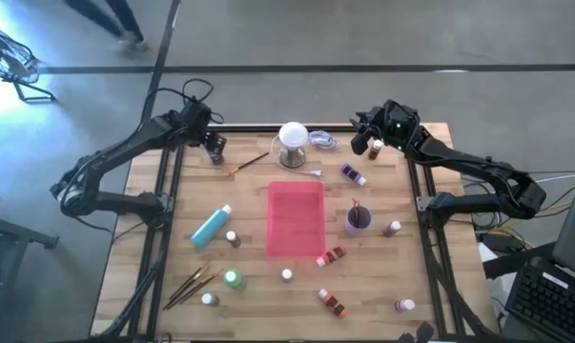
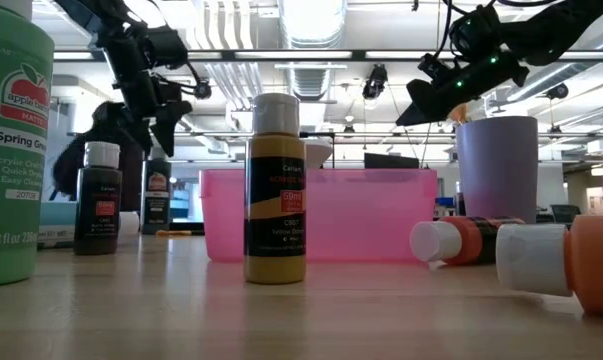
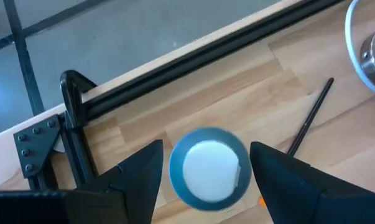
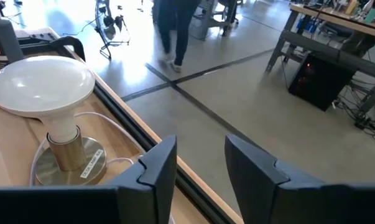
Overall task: Pick & Place Paint Supplies
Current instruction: Put the large blue paint bottle into the red bin
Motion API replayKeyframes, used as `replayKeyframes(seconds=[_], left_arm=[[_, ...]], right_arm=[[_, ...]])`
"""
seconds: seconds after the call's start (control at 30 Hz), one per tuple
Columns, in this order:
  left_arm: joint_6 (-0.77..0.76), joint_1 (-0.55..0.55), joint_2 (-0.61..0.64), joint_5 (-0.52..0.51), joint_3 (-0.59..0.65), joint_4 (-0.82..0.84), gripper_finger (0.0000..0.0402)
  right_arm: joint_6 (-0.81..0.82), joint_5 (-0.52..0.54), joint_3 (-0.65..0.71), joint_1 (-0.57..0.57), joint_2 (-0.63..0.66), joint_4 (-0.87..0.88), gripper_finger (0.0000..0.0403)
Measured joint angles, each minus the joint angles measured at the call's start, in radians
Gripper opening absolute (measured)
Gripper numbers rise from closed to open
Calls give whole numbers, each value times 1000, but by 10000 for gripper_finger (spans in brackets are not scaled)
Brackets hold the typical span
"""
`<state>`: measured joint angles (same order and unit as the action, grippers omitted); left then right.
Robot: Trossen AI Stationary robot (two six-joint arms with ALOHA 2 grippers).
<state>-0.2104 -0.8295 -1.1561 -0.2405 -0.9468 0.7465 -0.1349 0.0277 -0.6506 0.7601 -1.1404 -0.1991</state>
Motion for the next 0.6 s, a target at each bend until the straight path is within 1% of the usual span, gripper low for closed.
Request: replayKeyframes(seconds=[0.6], left_arm=[[0, 0, -3, -3, 1, 6, 244]], right_arm=[[0, 0, 0, 0, 0, -1, 70]])
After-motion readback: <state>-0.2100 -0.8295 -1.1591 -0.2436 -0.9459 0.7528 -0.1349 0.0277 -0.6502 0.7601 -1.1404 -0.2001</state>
